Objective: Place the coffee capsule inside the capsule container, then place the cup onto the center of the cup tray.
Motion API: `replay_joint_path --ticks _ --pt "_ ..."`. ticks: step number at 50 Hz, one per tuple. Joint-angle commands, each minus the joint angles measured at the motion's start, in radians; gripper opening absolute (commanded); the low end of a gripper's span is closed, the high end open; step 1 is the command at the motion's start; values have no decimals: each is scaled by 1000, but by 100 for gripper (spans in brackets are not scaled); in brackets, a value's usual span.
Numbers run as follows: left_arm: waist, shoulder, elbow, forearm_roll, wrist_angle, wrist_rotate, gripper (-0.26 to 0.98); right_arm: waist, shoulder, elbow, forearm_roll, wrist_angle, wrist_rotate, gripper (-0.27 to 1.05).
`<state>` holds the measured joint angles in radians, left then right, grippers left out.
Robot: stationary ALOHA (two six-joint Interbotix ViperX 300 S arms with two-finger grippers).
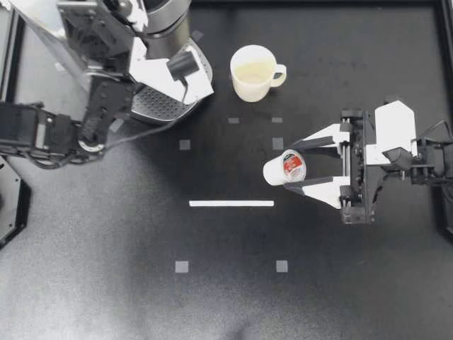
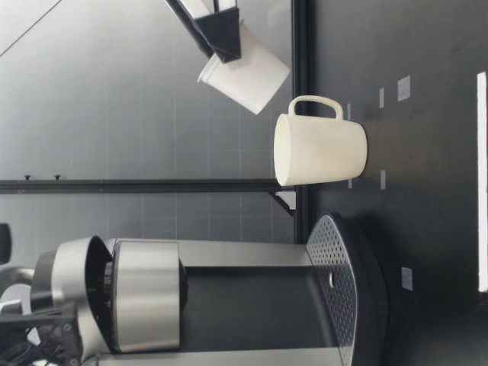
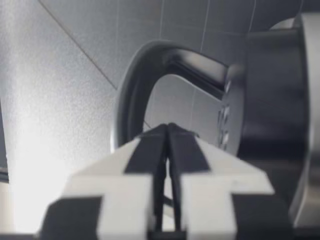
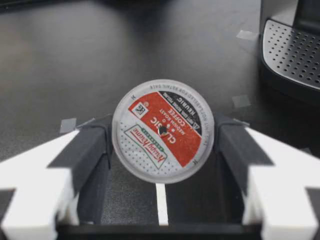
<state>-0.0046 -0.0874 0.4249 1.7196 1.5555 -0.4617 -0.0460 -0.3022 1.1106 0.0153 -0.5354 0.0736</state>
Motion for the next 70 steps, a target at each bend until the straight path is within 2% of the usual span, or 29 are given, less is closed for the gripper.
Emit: replay_joint_path --ticks 1,13,18,27,35,48,58,70 --pt "3 -54 -11 20 6 -14 5 -5 -18 -23 -2 -2 2 55" --pt "5 -133 5 21 -12 -130 5 -2 -20 -32 -2 12 5 55" --pt "21 -173 15 8 -46 -227 5 -2 -21 -37 -2 20 5 55" --pt "77 -249 35 -106 -175 -388 5 -2 -23 -46 0 28 17 55" --pt "117 -316 61 -158 -282 -460 5 -2 -34 -48 -2 28 31 55" --pt "213 -417 135 -233 -492 -592 5 -2 -72 -55 -2 28 32 55" --pt "278 -479 193 -244 -591 -681 5 -2 -89 -69 -2 25 31 55" --pt "291 -525 213 -242 -635 -707 5 -14 -103 -137 -2 9 -15 55"
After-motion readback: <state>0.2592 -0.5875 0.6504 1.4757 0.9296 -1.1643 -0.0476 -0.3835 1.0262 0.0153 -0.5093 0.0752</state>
